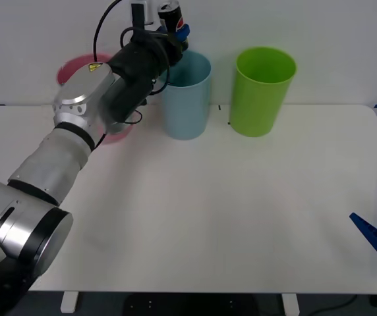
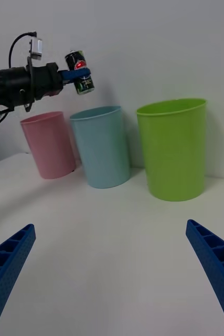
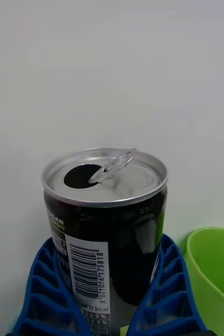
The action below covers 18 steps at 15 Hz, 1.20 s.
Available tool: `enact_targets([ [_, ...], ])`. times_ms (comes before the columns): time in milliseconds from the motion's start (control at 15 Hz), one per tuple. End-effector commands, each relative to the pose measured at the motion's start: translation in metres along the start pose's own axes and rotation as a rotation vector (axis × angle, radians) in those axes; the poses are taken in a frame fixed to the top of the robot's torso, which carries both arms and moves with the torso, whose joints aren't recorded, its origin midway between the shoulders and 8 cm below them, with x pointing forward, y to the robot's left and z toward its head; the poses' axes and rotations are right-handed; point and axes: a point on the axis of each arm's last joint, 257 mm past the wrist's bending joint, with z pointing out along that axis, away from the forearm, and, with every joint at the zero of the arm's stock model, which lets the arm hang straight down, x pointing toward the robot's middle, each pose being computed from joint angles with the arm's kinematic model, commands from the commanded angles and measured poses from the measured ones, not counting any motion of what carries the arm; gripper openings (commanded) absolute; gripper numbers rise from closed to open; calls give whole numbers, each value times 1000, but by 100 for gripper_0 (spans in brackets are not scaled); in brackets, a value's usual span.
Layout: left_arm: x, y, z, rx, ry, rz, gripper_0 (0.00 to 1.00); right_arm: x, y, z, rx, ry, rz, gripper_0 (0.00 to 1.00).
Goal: Grasp the object on the table and drop it into the matching bin: aluminum can to the light blue bin, PET bottle to the pink bin.
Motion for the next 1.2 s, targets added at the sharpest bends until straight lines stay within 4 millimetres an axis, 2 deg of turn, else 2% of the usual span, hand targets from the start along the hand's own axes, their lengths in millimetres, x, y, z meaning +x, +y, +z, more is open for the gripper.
enact_targets([
  [67, 2, -10, 9, -14, 12, 5, 0, 0, 0, 0, 0, 0, 0, 100],
  [467, 5, -13, 10, -16, 17, 14, 1, 0, 0, 0, 0, 0, 0, 100],
  [533, 6, -12, 10, -17, 18, 14, 18, 0, 0, 0, 0, 0, 0, 100],
  [600, 5, -13, 10, -16, 17, 11, 69, 0, 0, 0, 0, 0, 0, 100],
  [667, 5, -12, 10, -17, 16, 13, 100, 0, 0, 0, 0, 0, 0, 100],
  [1200, 7, -9, 8, -22, 18, -5, 100, 0, 0, 0, 0, 0, 0, 100],
])
